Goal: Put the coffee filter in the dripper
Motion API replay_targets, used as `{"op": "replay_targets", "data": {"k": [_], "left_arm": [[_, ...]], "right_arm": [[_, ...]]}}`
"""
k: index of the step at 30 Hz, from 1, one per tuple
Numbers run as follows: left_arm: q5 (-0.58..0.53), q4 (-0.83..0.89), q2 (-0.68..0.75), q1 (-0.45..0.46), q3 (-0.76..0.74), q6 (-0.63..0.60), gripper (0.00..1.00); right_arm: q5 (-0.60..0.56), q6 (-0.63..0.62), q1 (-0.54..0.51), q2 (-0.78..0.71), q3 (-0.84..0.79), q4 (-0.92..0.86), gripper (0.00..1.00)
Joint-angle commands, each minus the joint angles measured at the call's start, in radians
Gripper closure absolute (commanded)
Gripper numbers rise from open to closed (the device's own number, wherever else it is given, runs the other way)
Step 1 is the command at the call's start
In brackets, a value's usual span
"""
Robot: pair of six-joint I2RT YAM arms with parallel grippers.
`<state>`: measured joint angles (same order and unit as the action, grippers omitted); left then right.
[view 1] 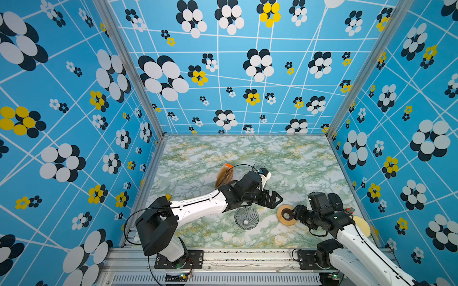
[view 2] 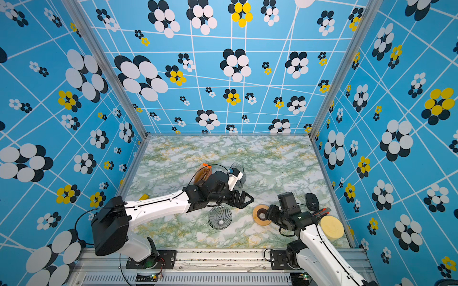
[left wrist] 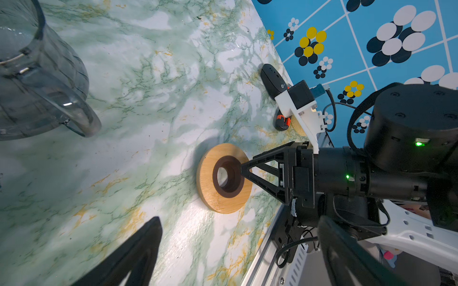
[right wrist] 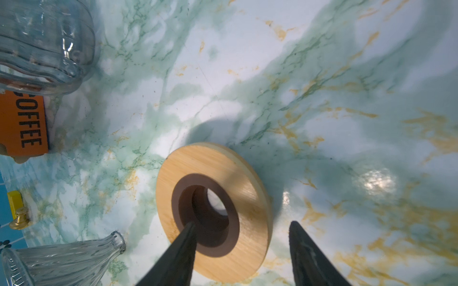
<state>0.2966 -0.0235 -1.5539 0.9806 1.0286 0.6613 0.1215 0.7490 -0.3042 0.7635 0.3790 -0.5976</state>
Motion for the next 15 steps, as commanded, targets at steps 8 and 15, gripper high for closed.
{"op": "replay_targets", "data": {"k": [8,15], "left_arm": [[-0.012,0.035,0.021,0.002,0.012,-0.048,0.01],[-0.026,0.032,0.035,-0.008,0.002,-0.038,0.01]], "right_arm": [[0.054,0.022,0.009,0.054,-0.062,0.138,0.40],[0.109,0.016,0.008,0.071,-0.068,0.199,0.42]]}}
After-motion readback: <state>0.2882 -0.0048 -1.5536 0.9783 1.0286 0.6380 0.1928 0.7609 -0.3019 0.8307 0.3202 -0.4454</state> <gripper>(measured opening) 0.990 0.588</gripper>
